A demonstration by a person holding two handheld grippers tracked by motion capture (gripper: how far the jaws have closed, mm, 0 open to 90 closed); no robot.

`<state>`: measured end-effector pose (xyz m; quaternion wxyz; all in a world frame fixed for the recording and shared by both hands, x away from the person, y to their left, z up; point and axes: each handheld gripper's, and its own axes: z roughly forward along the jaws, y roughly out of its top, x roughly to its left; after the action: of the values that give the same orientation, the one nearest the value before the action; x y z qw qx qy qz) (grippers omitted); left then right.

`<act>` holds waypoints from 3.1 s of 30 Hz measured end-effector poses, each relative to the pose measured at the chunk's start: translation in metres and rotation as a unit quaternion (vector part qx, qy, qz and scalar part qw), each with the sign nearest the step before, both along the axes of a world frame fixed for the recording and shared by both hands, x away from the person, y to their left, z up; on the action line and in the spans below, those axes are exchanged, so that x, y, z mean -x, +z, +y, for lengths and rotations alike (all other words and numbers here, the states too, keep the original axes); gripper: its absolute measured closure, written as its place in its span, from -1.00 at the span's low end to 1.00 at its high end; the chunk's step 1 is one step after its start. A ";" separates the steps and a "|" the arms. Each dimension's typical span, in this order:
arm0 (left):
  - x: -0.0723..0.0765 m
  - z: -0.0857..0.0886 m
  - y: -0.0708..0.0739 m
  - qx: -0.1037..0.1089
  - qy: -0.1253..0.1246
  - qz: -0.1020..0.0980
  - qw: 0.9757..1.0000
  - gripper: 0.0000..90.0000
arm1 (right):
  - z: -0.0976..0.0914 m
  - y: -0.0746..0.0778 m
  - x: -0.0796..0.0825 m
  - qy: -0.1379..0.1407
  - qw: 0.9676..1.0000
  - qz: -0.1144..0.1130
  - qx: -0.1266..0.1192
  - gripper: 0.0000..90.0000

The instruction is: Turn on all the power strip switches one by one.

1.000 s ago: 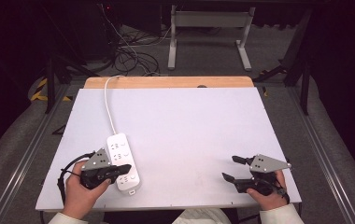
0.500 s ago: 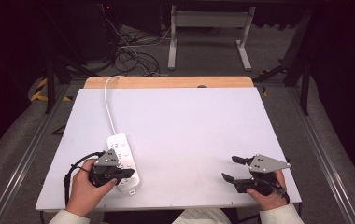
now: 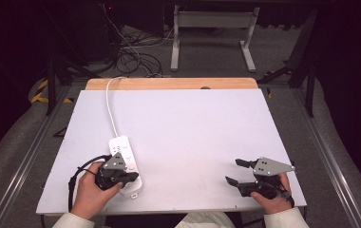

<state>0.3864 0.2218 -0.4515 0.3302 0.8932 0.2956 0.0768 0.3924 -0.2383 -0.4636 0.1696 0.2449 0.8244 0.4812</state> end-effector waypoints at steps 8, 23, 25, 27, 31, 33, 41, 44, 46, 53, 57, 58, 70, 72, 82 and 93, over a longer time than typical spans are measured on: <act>0.001 0.000 -0.001 0.001 0.003 -0.006 1.000 1.00 | 0.000 0.000 0.000 0.000 1.000 0.000 0.000 -0.34; 0.002 -0.001 -0.002 -0.005 -0.001 -0.011 1.000 1.00 | 0.000 0.000 0.001 0.002 1.000 0.000 0.001 -0.35; 0.002 -0.001 -0.003 -0.004 -0.002 -0.011 1.000 1.00 | 0.000 0.000 0.001 0.002 1.000 0.000 0.001 -0.34; 0.002 0.000 -0.003 -0.003 -0.001 -0.010 1.000 1.00 | 0.000 0.000 0.001 0.003 1.000 0.000 0.001 -0.35; 0.002 -0.001 -0.004 -0.003 0.001 -0.008 1.000 1.00 | 0.001 0.000 0.001 0.002 1.000 -0.001 0.002 -0.34; 0.002 -0.001 -0.004 -0.003 0.002 -0.007 1.000 1.00 | 0.001 0.000 0.001 0.003 1.000 -0.001 0.002 -0.35; 0.001 0.000 -0.005 0.005 0.005 -0.003 1.000 1.00 | 0.001 0.000 0.001 0.003 1.000 -0.001 0.003 -0.35; 0.001 0.001 -0.006 0.009 0.006 0.001 1.000 1.00 | 0.001 0.000 0.002 0.003 1.000 -0.001 0.003 -0.34; 0.001 0.001 -0.006 0.008 0.009 0.000 1.000 1.00 | 0.001 0.001 0.002 0.003 1.000 -0.002 0.003 -0.35; 0.002 -0.001 -0.005 -0.001 0.018 0.000 1.000 1.00 | 0.002 0.000 0.002 0.003 1.000 -0.001 0.005 -0.34; 0.003 -0.001 -0.005 0.002 0.020 0.001 1.000 1.00 | 0.002 0.000 0.002 0.001 1.000 -0.001 0.005 -0.35; 0.003 -0.002 -0.006 -0.002 0.022 0.000 1.000 1.00 | 0.002 0.000 0.002 0.001 1.000 -0.001 0.006 -0.35; 0.008 -0.003 0.012 0.006 0.031 -0.050 0.998 1.00 | 0.000 0.000 0.001 0.000 1.000 -0.002 0.006 -0.35; 0.008 0.000 0.019 0.024 0.037 -0.052 0.998 1.00 | 0.000 0.000 0.000 0.000 1.000 -0.001 0.005 -0.35; 0.001 0.002 0.019 0.023 0.045 -0.055 0.997 1.00 | 0.000 0.000 0.000 0.001 1.000 -0.001 0.005 -0.35; -0.014 0.009 0.005 0.013 0.063 -0.049 0.997 1.00 | 0.001 -0.001 0.000 0.002 1.000 0.000 0.004 -0.35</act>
<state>0.4007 0.2305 -0.4465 0.3501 0.8635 0.3361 0.1370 0.3925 -0.2378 -0.4641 0.1702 0.2426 0.8268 0.4781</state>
